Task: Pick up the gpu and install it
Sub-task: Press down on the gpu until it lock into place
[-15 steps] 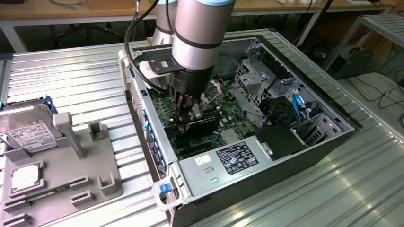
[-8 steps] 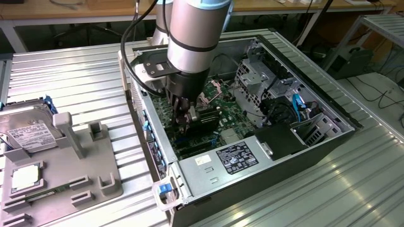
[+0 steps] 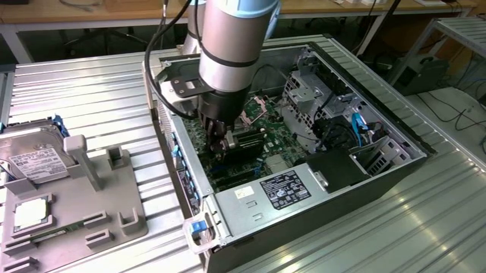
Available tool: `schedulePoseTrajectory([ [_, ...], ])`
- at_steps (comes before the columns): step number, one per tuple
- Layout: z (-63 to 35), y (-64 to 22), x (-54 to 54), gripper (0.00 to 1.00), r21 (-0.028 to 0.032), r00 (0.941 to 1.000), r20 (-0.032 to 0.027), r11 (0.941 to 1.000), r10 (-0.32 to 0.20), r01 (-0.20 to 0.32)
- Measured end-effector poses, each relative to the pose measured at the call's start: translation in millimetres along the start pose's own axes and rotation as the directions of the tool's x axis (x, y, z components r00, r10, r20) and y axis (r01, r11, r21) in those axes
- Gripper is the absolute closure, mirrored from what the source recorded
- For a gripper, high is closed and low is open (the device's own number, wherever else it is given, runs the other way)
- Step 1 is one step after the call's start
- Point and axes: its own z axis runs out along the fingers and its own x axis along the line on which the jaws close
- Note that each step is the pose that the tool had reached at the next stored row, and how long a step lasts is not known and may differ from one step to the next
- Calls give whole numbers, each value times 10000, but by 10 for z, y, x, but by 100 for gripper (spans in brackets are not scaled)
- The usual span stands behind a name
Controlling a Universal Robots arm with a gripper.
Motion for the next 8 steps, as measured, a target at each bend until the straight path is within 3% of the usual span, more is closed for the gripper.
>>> schedulePoseTrajectory([
  [8, -39, 16, -7, 86, 3, 10000, -33, 10000, -3, 3],
])
